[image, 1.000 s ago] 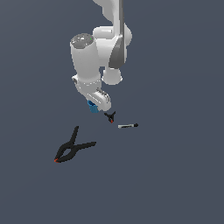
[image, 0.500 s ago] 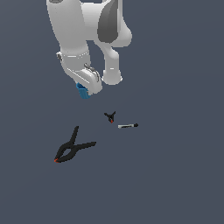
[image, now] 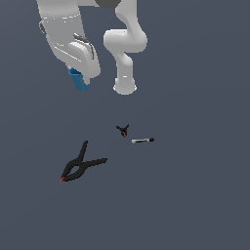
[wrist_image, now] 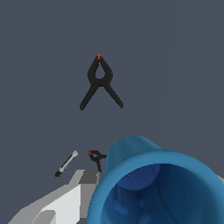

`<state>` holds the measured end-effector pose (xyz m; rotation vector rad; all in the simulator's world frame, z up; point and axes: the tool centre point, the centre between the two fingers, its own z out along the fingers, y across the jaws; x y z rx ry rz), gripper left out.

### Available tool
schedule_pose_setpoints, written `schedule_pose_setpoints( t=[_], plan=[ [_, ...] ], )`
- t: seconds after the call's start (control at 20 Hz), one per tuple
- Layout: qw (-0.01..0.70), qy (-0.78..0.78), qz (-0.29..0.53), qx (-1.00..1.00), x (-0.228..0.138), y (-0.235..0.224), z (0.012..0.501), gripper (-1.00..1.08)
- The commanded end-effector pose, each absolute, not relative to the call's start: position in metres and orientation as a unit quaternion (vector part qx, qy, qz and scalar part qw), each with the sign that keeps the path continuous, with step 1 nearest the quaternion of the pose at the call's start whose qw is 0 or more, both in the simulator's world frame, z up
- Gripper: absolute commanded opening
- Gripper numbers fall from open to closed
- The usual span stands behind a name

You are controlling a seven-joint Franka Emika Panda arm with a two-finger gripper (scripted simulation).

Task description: Pick up a designated object from a clutter of objects.

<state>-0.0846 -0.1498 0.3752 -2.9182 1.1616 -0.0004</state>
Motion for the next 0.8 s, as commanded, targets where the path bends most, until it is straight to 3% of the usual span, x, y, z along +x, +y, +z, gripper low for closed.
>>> schedule_pose_setpoints(
  t=[0.0,0.75],
  plan=[
    [0.0,0.37,0.0,-0.929,-0.085,-0.156,0.394,-1.0],
    [0.0,0.369,0.0,-0.929,-0.083,-0.171,0.438,-1.0]
  ],
)
